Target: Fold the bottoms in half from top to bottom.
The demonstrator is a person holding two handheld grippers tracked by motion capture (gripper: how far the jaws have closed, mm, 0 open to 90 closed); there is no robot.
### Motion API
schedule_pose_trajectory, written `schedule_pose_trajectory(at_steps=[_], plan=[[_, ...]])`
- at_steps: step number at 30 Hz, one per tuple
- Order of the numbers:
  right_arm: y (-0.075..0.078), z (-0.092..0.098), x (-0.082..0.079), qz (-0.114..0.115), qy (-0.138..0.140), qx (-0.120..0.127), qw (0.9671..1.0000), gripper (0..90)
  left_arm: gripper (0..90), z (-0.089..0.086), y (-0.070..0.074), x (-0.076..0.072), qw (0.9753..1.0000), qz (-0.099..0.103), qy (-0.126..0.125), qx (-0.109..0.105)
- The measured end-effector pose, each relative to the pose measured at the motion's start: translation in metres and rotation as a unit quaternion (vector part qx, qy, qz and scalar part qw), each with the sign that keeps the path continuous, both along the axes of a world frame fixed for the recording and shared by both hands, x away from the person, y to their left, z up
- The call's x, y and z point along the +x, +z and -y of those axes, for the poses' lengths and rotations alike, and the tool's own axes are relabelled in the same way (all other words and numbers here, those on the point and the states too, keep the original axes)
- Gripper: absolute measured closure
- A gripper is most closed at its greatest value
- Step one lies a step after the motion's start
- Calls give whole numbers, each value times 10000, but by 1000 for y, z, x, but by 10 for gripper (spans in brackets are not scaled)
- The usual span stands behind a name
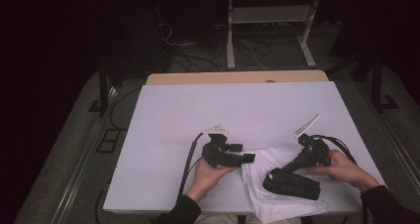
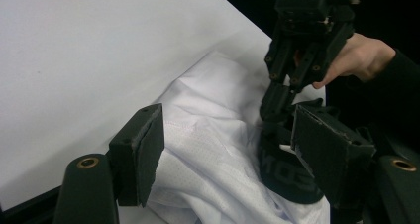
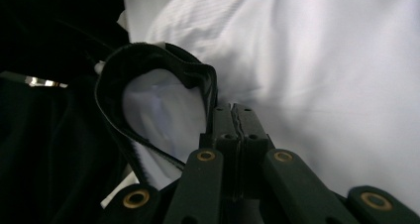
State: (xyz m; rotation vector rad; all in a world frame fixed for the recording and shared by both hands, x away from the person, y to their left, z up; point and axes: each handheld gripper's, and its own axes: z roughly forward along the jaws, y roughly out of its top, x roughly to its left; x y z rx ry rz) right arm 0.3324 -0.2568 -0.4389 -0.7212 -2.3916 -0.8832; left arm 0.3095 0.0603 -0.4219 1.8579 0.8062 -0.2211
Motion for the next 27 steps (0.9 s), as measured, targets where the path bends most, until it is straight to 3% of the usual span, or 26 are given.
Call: schedule_pose_trajectory(at_steps=[13,23,27], plan=[[13,-1,-29,32,259,393,9989,859,279,1,0,0,10000,7,-2,-16],[9,-14,-53,-98,749,437,9962,847,277,4,-1,-1,10000,-20,-35,-5],[4,-22,-61,-148,988,282,9946,847,268,5,-2,-1,10000,-44,-41,1]])
